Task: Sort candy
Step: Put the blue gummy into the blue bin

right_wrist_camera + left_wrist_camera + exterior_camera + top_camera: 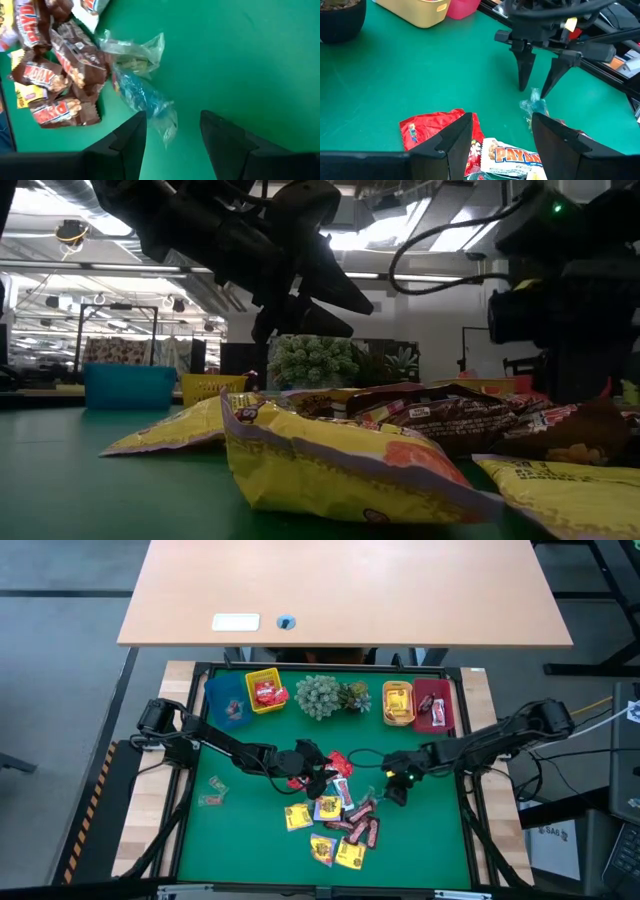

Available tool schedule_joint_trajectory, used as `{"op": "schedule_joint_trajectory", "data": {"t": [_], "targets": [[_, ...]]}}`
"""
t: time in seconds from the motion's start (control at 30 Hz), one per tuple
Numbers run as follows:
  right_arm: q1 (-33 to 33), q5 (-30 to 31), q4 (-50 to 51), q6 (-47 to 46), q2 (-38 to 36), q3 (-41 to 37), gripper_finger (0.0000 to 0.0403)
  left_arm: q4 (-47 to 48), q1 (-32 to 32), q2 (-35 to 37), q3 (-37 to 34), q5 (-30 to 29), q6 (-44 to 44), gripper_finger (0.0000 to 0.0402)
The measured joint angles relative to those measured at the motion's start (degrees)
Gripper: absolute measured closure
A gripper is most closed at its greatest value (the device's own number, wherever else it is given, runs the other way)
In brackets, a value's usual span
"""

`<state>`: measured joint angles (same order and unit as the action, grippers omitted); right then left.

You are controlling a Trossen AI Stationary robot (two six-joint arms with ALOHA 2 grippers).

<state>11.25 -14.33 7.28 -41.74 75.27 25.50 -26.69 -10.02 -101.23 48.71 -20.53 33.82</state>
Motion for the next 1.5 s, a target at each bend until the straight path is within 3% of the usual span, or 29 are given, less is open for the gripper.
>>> {"op": "schedule_joint_trajectory", "data": {"t": [0.37, 0.5, 0.8, 1.1, 1.3, 1.5], "targets": [[0.0, -1.7, -3.2, 0.0, 1.6, 0.0, 0.0222, 0.0, 0.0, 0.0, 0.0, 0.0, 0.0, 0.0211], [0.0, -1.9, -3.3, 0.0, 1.7, 0.0, 0.0257, 0.0, 0.0, 0.0, 0.0, 0.0, 0.0, 0.0211], [0.0, -5.8, -3.1, 0.1, 1.7, 0.0, 0.0391, 0.0, 0.0, 0.0, 0.0, 0.0, 0.0, 0.0211], [0.0, -5.7, -1.1, 0.0, 1.5, 3.1, 0.0390, -4.3, -1.0, 0.0, 0.0, 0.1, -6.8, 0.0211], [0.0, 1.3, 3.5, 3.2, 1.4, 10.3, 0.0394, -9.8, -2.4, 0.0, 0.0, 0.2, -13.0, 0.0211], [0.0, 9.2, 2.9, 4.8, 1.4, 14.7, 0.0391, -10.4, -2.8, 0.0, 0.1, 0.3, -13.6, 0.0211]]}}
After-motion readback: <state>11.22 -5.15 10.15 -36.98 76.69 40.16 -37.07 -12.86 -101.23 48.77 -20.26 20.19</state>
